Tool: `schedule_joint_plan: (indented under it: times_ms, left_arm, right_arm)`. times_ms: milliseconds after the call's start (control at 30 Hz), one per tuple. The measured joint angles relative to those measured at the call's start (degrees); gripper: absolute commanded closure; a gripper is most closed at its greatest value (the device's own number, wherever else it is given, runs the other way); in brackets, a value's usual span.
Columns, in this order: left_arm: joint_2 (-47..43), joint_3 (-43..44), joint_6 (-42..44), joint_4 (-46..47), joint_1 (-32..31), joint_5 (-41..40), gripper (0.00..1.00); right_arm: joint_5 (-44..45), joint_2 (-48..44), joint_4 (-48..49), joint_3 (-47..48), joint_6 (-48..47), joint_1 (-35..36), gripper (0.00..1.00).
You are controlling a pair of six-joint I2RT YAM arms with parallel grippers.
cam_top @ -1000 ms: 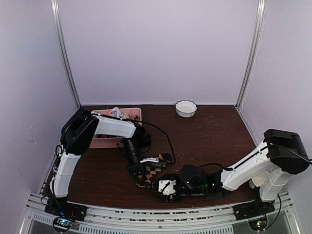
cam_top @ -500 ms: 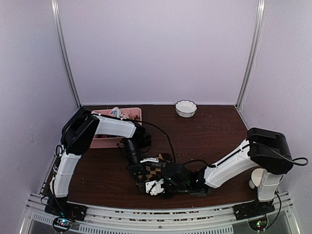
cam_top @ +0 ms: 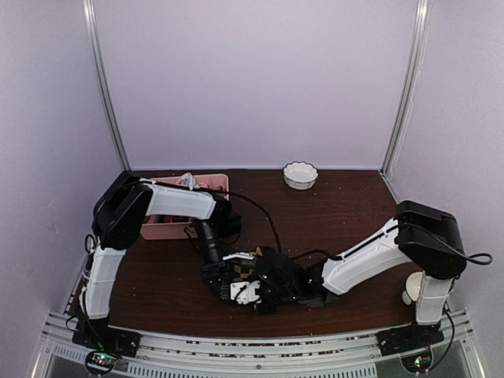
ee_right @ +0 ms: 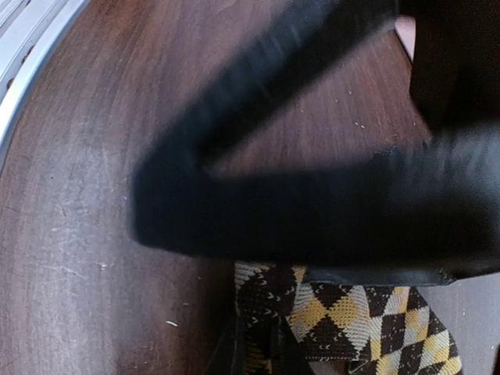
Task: Roll the socks
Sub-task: Roll the sock at the center of the board.
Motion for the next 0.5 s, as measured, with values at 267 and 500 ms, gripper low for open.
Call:
schedule_joint_plan:
  times_ms: [267,500]
  left_arm:
    - [-12.0,-6.0,-1.4,12.1,3.5,-6.2,0.02]
    - [-18.1,-9.8,-2.8,19.3,4.5,-9.9,0.02]
  right_arm:
    - [-6.5,0.1,-3.8,1.7,8.8,-2.6,1.0]
    - [-13.3,1.3,-7.7,4.3,17.0,-4.7,1.0]
